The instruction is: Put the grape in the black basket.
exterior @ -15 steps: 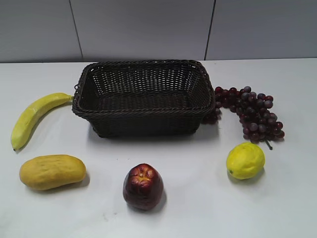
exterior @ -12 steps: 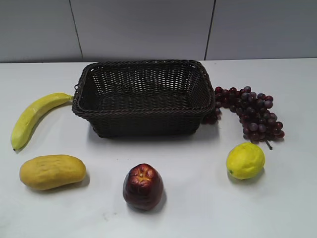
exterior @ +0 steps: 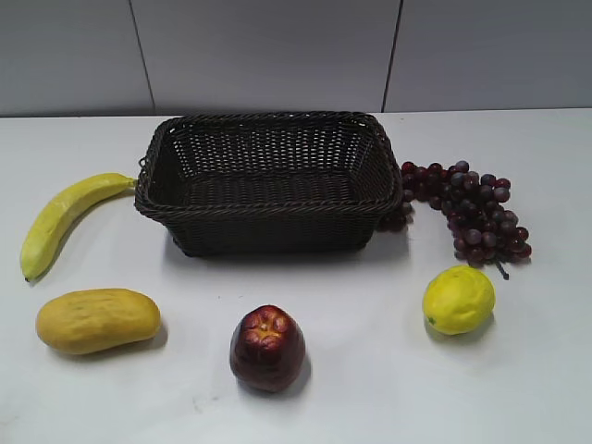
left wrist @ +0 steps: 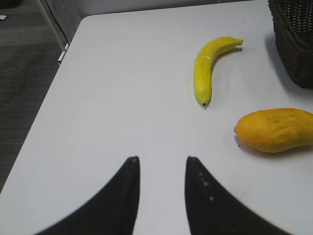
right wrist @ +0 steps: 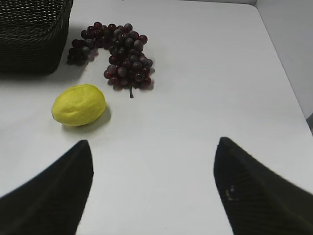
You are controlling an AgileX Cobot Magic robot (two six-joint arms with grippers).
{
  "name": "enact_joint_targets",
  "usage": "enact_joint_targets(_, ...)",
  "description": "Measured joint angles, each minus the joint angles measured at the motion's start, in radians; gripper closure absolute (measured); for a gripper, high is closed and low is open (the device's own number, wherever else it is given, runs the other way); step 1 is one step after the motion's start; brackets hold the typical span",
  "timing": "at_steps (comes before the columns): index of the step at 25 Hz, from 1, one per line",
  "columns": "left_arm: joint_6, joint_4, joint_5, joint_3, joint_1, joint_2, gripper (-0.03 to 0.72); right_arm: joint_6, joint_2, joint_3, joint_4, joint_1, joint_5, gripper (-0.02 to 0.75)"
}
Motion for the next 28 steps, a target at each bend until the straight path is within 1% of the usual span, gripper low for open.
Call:
enact_joint_targets(3,0.000,0.000,0.000,0.000,0.000,0.000,0.452,0.000,0.000,-0.005,0.000,0.000,-0.012,0.155)
enact_joint_targets(6,0.000,0.000,0.000,0.000,0.000,0.000,0.452,0.000,0.014,-0.019,0.000,0.000,-0.094,0.155)
enact_joint_targets(9,0.000,0.000,0.000,0.000,0.000,0.000,0.456,0.001,0.078,-0.022,0.000,0.000,-0.218,0.155)
enact_joint_targets(12,0.000,0.000,0.000,0.000,0.000,0.000,0.458,0.001,0.177,-0.022,0.000,0.000,-0.378,0.155)
enact_joint_targets(17,0.000,0.000,0.000,0.000,0.000,0.000,0.459,0.001,0.411,-0.023,-0.001,0.000,-0.605,0.150)
enact_joint_targets(21,0.000,0.000,0.000,0.000,0.000,0.000,0.459,0.001,0.655,-0.027,0.000,0.000,-0.735,0.080)
enact_joint_targets(24,0.000,0.000,0.000,0.000,0.000,0.000,0.459,0.001,0.848,-0.066,0.001,0.000,-0.758,0.062)
enact_joint_targets(28,0.000,0.000,0.000,0.000,0.000,0.000,0.459,0.001,1.103,-0.181,0.002,0.000,-0.743,0.059)
